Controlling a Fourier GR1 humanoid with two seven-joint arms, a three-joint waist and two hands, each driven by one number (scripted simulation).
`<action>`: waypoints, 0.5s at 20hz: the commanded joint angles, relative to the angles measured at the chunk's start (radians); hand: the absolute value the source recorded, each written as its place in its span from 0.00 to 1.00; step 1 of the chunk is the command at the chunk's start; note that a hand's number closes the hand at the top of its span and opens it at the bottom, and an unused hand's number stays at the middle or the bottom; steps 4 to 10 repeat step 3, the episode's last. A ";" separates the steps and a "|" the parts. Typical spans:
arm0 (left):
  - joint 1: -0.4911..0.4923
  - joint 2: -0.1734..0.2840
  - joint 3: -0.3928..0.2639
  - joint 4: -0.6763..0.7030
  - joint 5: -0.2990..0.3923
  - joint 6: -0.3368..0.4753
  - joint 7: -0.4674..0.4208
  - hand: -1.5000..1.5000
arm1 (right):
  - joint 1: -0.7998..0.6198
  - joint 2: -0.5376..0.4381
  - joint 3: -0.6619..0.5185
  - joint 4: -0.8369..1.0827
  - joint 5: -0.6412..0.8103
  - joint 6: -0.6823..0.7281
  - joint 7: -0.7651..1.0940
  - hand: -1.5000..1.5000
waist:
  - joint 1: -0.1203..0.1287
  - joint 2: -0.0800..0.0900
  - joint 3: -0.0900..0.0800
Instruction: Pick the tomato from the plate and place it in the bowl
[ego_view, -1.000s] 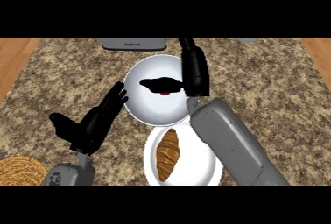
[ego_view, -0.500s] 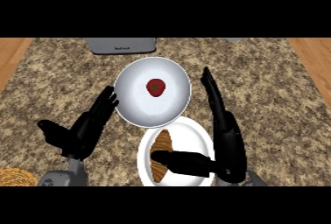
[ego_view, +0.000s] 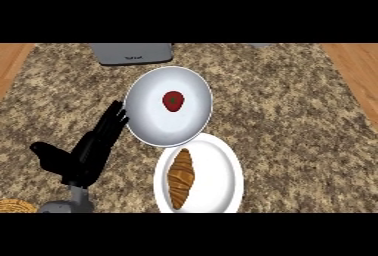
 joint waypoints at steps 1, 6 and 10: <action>0.018 -0.006 0.000 0.005 0.001 0.004 -0.002 0.50 | 0.239 -0.124 0.181 0.019 0.045 -0.045 -0.167 1.00 | -0.014 -0.005 0.001; 0.019 0.007 0.002 0.001 -0.003 -0.007 -0.013 0.50 | 0.240 -0.151 0.190 0.075 0.020 -0.021 -0.188 1.00 | 0.002 -0.005 0.002; 0.019 0.007 0.002 0.001 -0.003 -0.007 -0.013 0.50 | 0.240 -0.151 0.190 0.075 0.020 -0.021 -0.188 1.00 | 0.002 -0.005 0.002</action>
